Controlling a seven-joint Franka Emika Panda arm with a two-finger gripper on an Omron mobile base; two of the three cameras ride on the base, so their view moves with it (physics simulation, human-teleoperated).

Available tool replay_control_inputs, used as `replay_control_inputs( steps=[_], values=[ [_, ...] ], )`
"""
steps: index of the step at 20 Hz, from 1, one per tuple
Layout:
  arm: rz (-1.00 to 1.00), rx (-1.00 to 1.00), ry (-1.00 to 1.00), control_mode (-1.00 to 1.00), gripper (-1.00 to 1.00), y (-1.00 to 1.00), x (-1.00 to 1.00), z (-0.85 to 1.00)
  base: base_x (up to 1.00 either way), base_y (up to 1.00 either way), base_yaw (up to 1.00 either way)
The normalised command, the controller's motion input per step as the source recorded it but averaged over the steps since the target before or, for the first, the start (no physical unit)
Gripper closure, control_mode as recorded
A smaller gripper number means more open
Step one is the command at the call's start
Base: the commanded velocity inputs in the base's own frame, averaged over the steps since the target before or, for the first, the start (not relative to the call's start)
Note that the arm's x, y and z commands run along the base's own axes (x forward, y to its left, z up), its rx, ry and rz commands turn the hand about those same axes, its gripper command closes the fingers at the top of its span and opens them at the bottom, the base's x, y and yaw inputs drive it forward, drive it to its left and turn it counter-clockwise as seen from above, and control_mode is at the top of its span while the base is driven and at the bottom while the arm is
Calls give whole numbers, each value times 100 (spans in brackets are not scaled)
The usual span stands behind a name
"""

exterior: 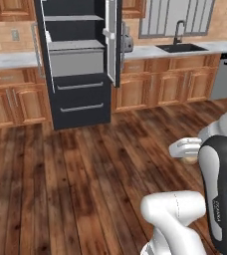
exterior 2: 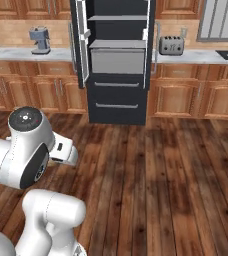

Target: Retrieve the tangerine and peach from the fridge and place them into the bowl on the dining table.

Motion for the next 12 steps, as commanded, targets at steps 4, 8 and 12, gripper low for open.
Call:
replay_control_inputs(
  steps=[4,8,12],
  values=[
    [0,0,0,100,100,0,0,0,-100,11,-5],
    [0,0,0,100,100,0,0,0,-100,6,-3],
    [0,0,0,100,100,0,0,0,-100,3,-2]
  ],
)
